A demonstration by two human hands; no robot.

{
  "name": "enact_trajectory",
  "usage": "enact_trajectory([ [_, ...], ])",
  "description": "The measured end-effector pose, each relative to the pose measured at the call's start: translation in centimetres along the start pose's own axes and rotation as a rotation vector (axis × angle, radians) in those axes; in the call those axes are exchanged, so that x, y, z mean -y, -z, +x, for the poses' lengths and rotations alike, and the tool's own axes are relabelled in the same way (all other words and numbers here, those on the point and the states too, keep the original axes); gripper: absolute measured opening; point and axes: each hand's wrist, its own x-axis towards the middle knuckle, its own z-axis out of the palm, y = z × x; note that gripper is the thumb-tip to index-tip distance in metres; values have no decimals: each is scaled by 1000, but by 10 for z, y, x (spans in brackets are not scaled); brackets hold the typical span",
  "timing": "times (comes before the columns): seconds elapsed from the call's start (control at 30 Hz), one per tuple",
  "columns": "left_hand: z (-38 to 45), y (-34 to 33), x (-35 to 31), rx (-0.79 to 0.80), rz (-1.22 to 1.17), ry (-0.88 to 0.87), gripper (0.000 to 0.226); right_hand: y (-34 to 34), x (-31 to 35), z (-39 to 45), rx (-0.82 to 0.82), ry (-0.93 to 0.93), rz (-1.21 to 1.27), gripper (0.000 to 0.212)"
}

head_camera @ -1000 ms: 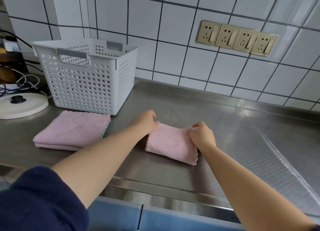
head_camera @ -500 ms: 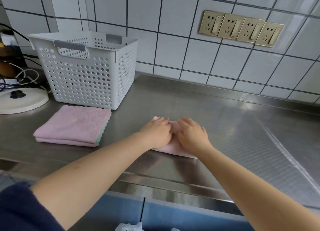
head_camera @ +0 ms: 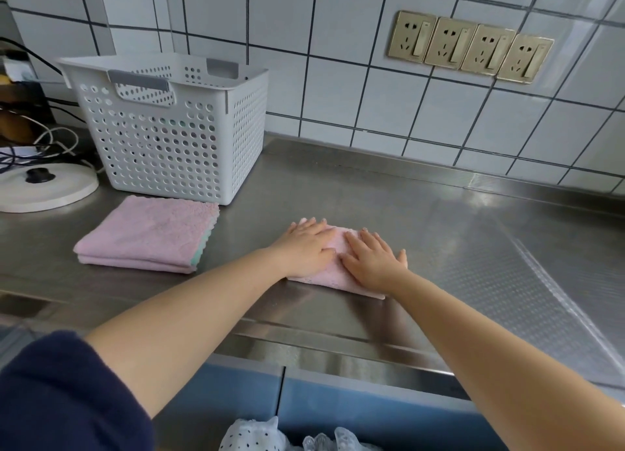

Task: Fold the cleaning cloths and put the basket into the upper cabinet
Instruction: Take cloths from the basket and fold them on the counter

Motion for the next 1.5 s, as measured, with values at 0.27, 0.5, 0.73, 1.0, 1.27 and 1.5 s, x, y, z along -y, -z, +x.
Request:
enact_trajectory([
  [0.27, -50, 15, 43, -135, -263, 124, 46, 27, -32, -30, -119, -52, 319, 34],
  [0.5, -46, 16, 27, -118, -439, 134, 41, 26, -25, -23, -3, -238, 824, 37],
  [0.73, -53, 21, 33, -272, -692, 146, 42, 30, -1, -30, 29, -263, 1306, 32],
  [1.0, -101, 71, 92, -438, -712, 207, 43, 23, 85, -22, 37, -135, 1439, 30],
  [1.27, -151, 117, 165, -506, -655, 314, 45, 20, 190, 4, 105, -3, 1420, 31],
  [1.5, -165, 109, 200, -505, -669, 379, 44, 3, 223, 9, 155, -12, 1361, 27],
])
